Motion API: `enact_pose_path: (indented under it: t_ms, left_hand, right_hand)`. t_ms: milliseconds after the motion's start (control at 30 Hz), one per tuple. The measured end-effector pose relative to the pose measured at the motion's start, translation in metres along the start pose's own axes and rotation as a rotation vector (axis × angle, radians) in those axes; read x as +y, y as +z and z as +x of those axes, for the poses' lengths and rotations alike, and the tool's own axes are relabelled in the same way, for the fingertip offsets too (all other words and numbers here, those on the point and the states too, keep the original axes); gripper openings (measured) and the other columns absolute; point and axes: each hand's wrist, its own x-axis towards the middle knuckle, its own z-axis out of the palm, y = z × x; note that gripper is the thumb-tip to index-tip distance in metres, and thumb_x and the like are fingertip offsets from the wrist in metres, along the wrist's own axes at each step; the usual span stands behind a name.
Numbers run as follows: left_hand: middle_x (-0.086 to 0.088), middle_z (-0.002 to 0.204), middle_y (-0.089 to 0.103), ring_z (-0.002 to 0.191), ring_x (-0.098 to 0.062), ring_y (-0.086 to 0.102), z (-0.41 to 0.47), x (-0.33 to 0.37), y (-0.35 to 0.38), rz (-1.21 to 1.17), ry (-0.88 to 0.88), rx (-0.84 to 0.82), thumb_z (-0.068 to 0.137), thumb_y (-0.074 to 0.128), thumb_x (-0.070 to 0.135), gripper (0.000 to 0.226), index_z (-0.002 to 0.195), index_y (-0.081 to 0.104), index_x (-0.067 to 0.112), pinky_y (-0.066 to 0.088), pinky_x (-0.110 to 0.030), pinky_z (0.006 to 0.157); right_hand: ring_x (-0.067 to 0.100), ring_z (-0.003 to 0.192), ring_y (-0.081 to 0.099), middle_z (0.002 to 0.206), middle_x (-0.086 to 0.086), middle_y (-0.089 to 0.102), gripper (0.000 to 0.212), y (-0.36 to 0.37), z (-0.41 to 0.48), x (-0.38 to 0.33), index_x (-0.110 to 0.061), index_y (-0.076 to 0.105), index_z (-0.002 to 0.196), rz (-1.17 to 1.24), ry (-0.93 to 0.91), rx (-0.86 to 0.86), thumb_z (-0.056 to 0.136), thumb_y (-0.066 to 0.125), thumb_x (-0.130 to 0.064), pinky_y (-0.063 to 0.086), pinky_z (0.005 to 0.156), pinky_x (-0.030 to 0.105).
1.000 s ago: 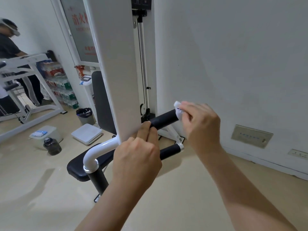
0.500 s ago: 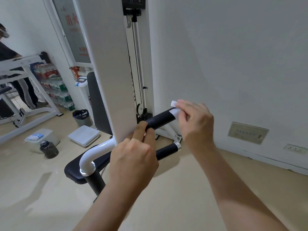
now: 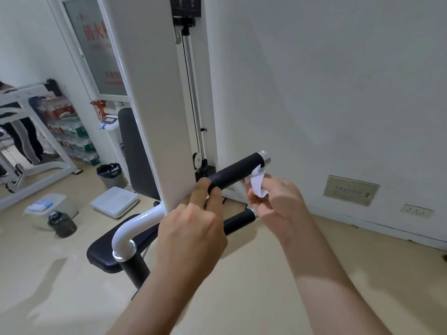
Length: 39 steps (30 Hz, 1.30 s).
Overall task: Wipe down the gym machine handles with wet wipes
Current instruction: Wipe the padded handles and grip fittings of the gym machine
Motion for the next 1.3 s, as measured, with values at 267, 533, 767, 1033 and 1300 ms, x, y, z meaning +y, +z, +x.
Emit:
enact_pose_path:
  t_ms: [267,533,767,1033,1300]
  left_hand:
    - [-0.017,0.116,0.067,0.040,-0.028,0.050,-0.002,-0.001,-0.001,-0.015,0.027,0.021,0.069,0.032,0.010,0.050,0.100,0.072,0.007,0.022,-0.026,0.046]
    - [-0.017,0.119,0.066,0.044,-0.027,0.053,-0.004,-0.006,0.005,-0.033,0.028,0.044,0.063,0.046,0.008,0.046,0.101,0.072,0.006,0.034,-0.027,0.042]
    - [-0.016,0.125,0.062,0.056,-0.029,0.056,-0.010,-0.011,0.011,-0.091,0.023,0.071,0.059,0.048,0.005,0.051,0.105,0.069,0.008,0.044,-0.031,0.051]
    - [-0.013,0.087,0.048,0.075,-0.027,0.039,-0.022,-0.027,0.003,-0.136,-0.037,0.274,0.066,0.050,-0.002,0.040,0.104,0.055,0.011,0.022,-0.027,0.060]
    - [-0.011,0.082,0.050,0.071,-0.029,0.043,-0.020,-0.030,0.015,-0.073,0.028,0.227,0.071,0.051,0.001,0.043,0.112,0.064,0.006,0.038,-0.036,0.057]
  right_hand:
    - [0.017,0.063,0.055,0.079,0.011,0.057,0.020,0.006,0.012,0.009,-0.008,0.060,0.081,0.126,0.002,0.204,0.087,0.053,0.010,0.047,0.049,0.022]
    - [0.012,0.050,0.028,0.061,0.004,0.040,0.022,0.014,0.006,0.021,-0.009,0.053,0.068,-0.112,0.017,0.273,0.087,0.063,-0.009,0.025,0.043,0.018]
    - [0.009,0.067,0.066,0.072,0.000,0.071,0.015,0.030,-0.005,0.055,-0.008,0.074,0.083,-0.114,-0.240,0.193,0.082,0.063,0.001,0.052,0.061,0.015]
    - [0.011,0.056,0.055,0.070,0.003,0.063,0.014,0.023,0.002,0.043,-0.009,0.070,0.086,-0.021,-0.220,0.266,0.085,0.060,0.000,0.041,0.049,0.015]
    - [0.023,0.078,0.067,0.078,0.006,0.072,0.006,0.038,0.001,0.073,-0.016,0.072,0.075,-0.108,-0.199,0.194,0.081,0.071,-0.014,0.050,0.062,0.028]
